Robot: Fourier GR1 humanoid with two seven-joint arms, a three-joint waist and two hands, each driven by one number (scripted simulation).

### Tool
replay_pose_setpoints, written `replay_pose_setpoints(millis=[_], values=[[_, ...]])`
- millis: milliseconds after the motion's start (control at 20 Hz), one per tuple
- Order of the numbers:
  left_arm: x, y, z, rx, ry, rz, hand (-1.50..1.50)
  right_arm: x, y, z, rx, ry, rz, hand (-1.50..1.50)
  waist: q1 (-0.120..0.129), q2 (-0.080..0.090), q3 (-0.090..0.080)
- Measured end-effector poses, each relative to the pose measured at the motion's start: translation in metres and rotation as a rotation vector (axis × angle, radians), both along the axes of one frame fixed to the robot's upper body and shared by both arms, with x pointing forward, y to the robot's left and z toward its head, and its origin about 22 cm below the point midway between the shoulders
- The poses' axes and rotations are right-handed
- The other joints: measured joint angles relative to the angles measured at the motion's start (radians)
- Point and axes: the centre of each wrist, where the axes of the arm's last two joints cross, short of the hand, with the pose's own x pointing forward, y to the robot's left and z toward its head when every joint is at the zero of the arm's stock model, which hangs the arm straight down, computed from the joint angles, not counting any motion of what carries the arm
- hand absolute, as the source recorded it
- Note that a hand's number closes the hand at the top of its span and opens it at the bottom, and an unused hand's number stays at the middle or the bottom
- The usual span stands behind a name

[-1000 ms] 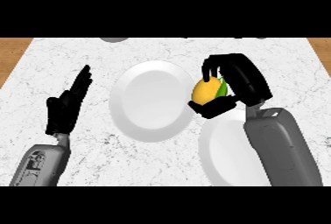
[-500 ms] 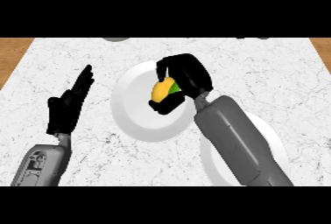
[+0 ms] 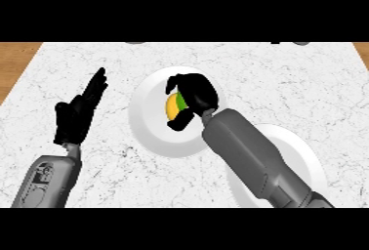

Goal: Pick the lemon from the plate and place it in the plate

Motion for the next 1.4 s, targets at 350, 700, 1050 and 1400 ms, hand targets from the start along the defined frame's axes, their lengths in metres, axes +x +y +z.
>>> replay_pose_setpoints(millis=[350, 700, 1050, 1400], values=[[-0.001, -0.010, -0.005, 0.003, -0.008, -0.026, 0.00, -0.002, 0.002, -0.022, 0.132, 0.062, -0.011, -1.50, 0.020, 0.005, 0.001], [0.002, -0.004, -0.004, 0.003, -0.005, -0.004, 0.00, 0.003, -0.004, -0.010, 0.459, 0.057, -0.058, -1.50, 0.001, 0.002, 0.001], [-0.005, 0.009, -0.007, -0.003, 0.006, 0.036, 0.00, 0.023, -0.054, -0.005, 0.666, 0.030, -0.202, -1.50, -0.040, -0.009, 0.000], [-0.006, 0.012, -0.003, -0.003, 0.009, 0.043, 0.00, 0.035, -0.143, -0.004, 0.737, 0.017, -0.260, -1.50, -0.051, -0.011, 0.000]])
